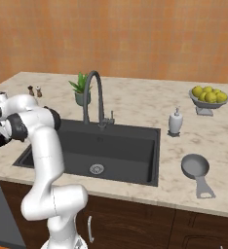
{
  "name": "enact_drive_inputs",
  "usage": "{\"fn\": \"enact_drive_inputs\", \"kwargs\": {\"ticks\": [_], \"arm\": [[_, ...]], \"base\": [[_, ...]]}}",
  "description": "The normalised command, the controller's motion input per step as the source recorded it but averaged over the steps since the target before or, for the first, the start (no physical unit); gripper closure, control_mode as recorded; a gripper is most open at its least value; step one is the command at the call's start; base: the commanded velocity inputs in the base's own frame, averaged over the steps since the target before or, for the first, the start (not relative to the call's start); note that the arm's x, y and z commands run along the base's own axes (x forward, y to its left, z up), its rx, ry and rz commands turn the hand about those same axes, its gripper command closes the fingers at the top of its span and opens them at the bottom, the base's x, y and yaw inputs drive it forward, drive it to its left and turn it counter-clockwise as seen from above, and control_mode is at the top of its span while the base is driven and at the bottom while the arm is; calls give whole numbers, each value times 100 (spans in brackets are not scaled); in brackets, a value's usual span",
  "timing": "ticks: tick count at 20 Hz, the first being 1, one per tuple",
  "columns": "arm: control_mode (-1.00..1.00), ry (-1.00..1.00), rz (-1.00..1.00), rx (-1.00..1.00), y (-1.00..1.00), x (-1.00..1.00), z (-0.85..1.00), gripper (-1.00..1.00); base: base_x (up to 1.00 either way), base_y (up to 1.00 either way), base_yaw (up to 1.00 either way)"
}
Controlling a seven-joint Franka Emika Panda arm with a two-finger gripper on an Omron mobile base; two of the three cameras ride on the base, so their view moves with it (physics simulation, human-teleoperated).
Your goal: Pick the eggplant from the sink and place it in the bowl. Then pick the bowl and place it in the microwave. Then close the microwave door and press the start button.
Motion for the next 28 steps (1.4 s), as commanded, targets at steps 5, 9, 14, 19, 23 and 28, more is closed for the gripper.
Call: {"fn": "enact_drive_inputs", "kwargs": {"ticks": [5,9,14,19,23,28], "arm": [[-100,0,-1,0,2,1,-39,-100],[-100,0,-1,0,4,1,-34,100],[-100,-1,0,0,1,-4,-9,100],[-100,0,-3,0,-8,-11,0,100],[-100,-11,-25,0,-20,-60,19,100],[-100,-24,-25,2,-22,-49,27,100]], "base": [[0,0,0],[0,0,0],[0,0,0],[0,0,0],[0,0,0],[0,0,0]]}}
